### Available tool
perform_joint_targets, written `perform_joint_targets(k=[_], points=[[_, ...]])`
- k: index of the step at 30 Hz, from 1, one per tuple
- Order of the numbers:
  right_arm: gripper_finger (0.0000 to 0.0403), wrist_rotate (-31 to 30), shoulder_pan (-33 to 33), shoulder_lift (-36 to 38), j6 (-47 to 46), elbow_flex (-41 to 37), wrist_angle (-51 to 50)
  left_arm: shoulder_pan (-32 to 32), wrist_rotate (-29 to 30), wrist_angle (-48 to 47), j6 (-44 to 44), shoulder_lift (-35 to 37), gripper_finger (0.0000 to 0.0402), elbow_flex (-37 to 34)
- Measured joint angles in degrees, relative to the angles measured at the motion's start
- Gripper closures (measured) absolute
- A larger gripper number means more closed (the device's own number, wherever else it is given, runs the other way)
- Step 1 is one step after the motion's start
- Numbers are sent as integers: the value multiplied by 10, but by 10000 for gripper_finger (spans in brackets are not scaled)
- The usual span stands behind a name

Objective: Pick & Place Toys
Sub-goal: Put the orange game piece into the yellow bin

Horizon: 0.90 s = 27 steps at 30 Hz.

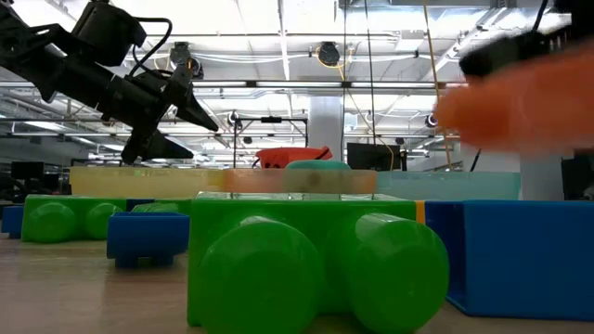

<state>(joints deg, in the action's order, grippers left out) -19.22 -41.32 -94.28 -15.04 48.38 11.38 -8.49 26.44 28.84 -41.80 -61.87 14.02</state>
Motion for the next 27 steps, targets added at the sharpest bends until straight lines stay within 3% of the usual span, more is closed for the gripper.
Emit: perform_joint_targets(k=[5, 11, 17, 20, 27], points=[[151, -27, 0, 73, 51, 0, -23, 0, 0, 0, 0, 0, 25, 0], [151, -182, 1, 131, 144, 0, -66, 0, 0, 1, 0, 0, 25, 0], [150, -326, 29, 139, 261, 0, -69, -3, 10, 54, -12, 0, 25, 0], [150, -346, 59, 139, 307, 0, -69, -3, -13, 80, -55, 0, 25, 0], [150, -344, 138, 139, 349, 0, -58, 1, 2, 82, -58, 0, 25, 0]])
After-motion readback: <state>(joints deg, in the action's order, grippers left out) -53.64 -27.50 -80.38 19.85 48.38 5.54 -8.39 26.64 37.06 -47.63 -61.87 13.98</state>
